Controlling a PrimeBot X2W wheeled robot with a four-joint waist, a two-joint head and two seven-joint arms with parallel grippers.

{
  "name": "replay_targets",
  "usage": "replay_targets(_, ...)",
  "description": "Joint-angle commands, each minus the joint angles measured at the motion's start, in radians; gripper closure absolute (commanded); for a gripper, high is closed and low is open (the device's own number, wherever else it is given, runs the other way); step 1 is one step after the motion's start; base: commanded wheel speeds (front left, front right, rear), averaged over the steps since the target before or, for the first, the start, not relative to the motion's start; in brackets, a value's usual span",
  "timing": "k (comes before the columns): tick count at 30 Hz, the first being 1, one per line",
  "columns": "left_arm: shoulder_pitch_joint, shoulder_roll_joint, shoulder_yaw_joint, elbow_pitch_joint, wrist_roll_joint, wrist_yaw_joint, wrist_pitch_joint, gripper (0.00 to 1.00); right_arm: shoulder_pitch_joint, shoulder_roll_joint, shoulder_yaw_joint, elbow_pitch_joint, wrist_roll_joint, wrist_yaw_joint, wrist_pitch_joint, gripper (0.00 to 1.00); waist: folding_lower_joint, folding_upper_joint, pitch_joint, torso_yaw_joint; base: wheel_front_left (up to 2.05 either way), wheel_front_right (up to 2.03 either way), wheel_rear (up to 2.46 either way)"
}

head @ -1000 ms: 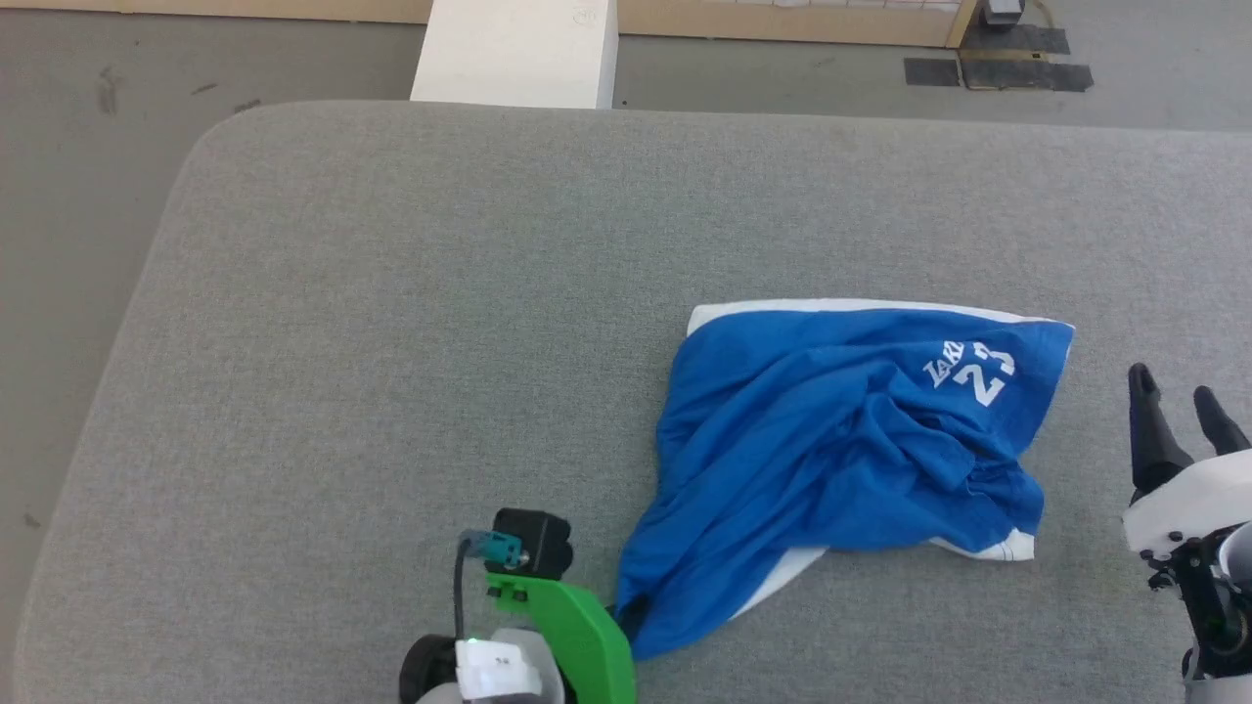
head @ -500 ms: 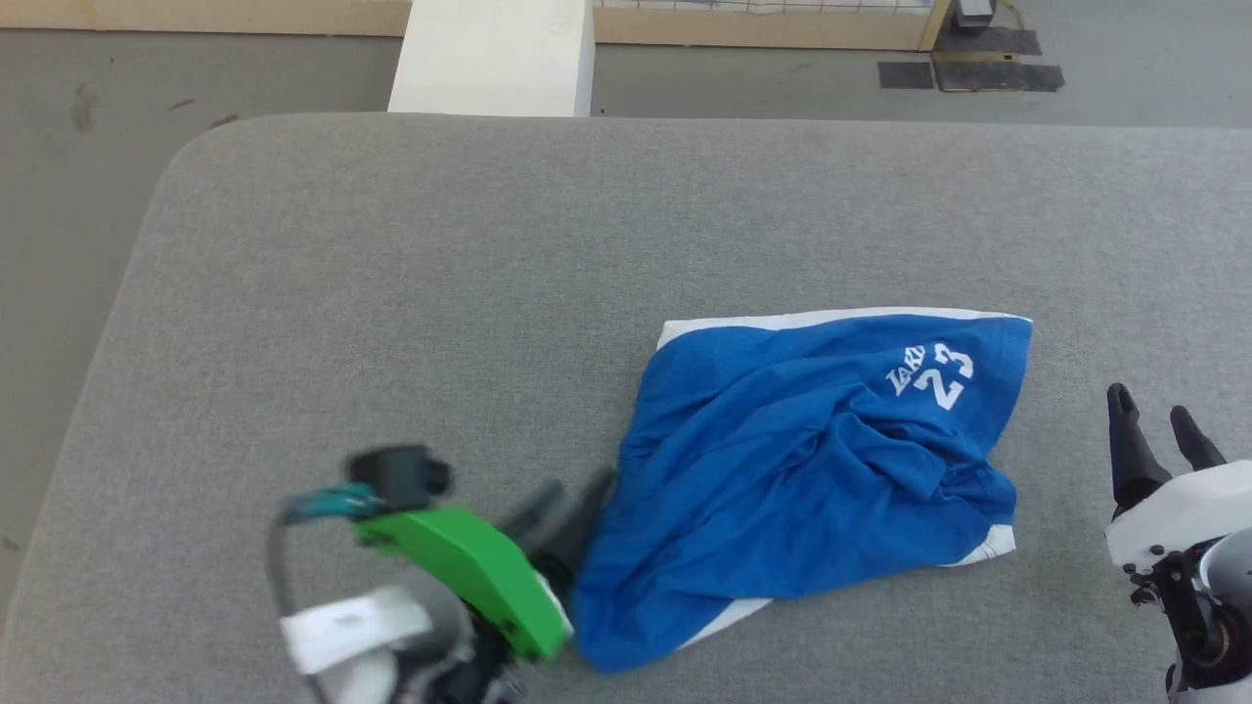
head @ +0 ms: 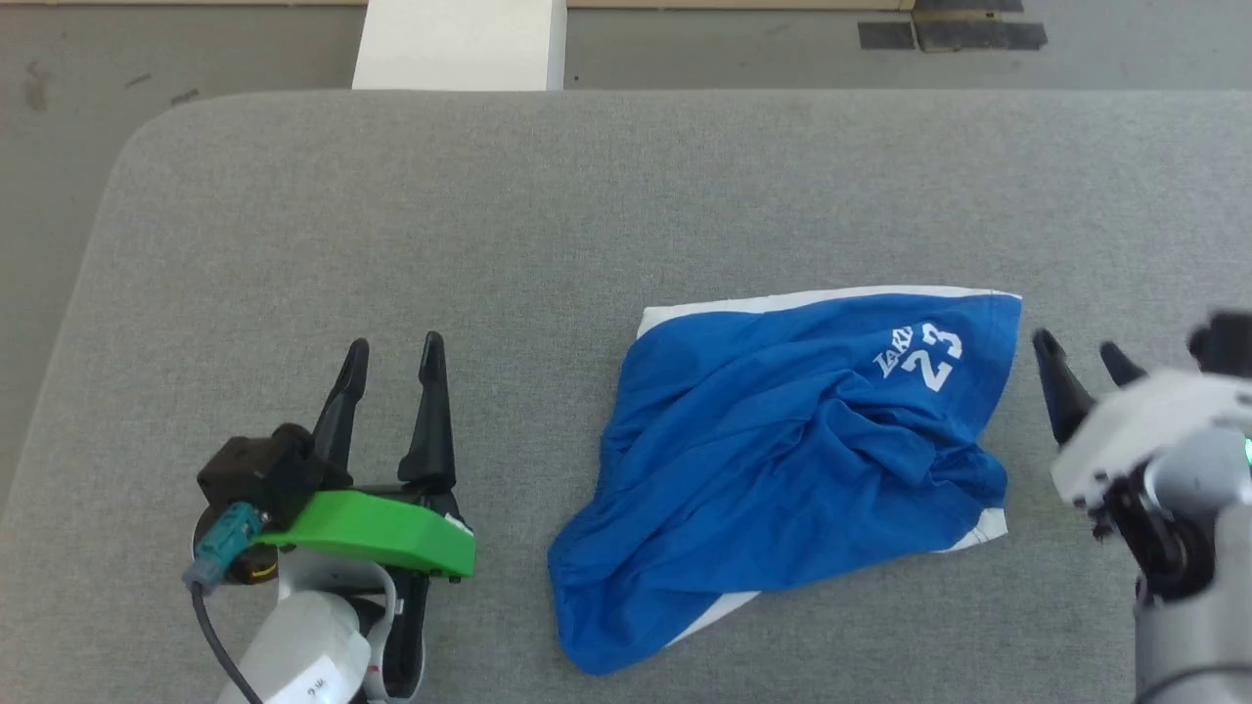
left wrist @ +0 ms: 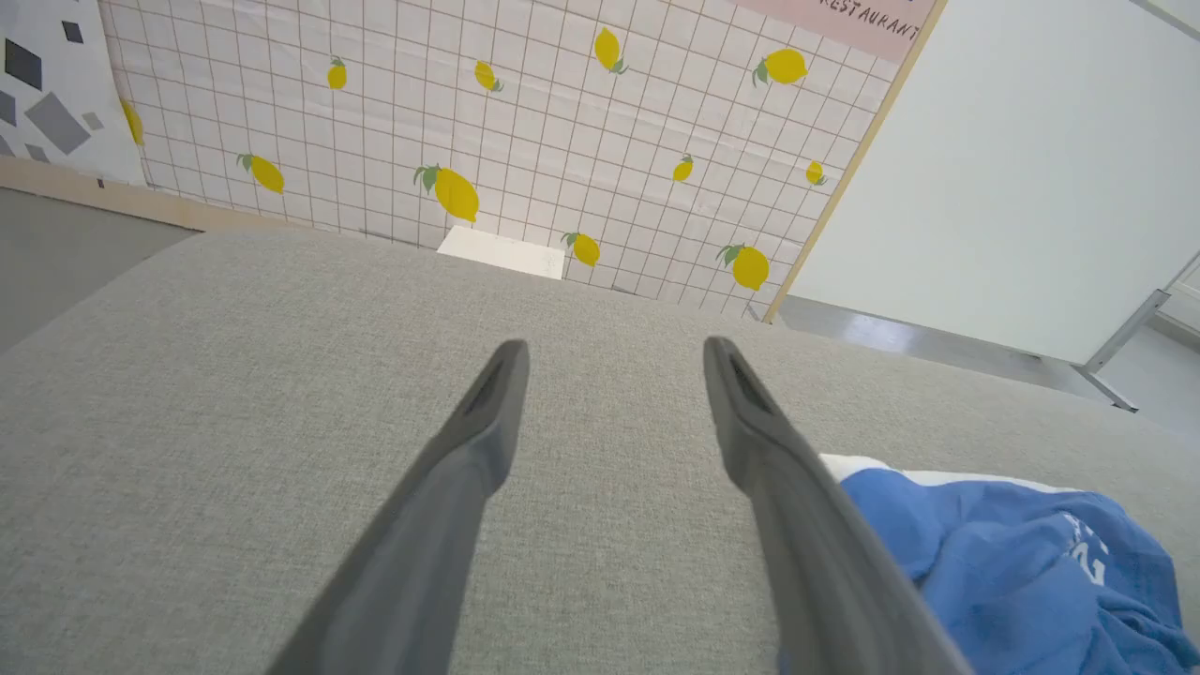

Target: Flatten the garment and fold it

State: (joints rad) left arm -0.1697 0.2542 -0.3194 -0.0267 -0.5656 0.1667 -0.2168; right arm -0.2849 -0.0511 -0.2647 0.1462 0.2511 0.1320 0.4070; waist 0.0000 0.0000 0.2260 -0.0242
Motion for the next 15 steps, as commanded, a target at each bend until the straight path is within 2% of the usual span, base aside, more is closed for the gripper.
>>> replay_targets(1,-0.003,-0.007,0.002,0.013,0.021,-0.008,-0.017,0.00,-0.043,0.001,0.009,0.008,-0.032,-0.001,0.040,0.00,0.0000,0.0000,0.019,0.003,0.00,0.00,0.00)
replay_targets(9,-0.043,-0.053,0.017,0.039,0.075,-0.037,-0.043,0.00,-0.247,-0.037,0.019,0.130,-0.221,-0.001,0.279,0.00,0.0000,0.0000,0.098,0.050,0.00,0.00,0.00)
replay_targets(15,-0.061,-0.089,0.040,0.022,0.114,-0.056,-0.045,0.00,-0.326,-0.085,0.048,0.227,-0.297,-0.001,0.353,0.00,0.0000,0.0000,0.151,0.079,0.00,0.00,0.00)
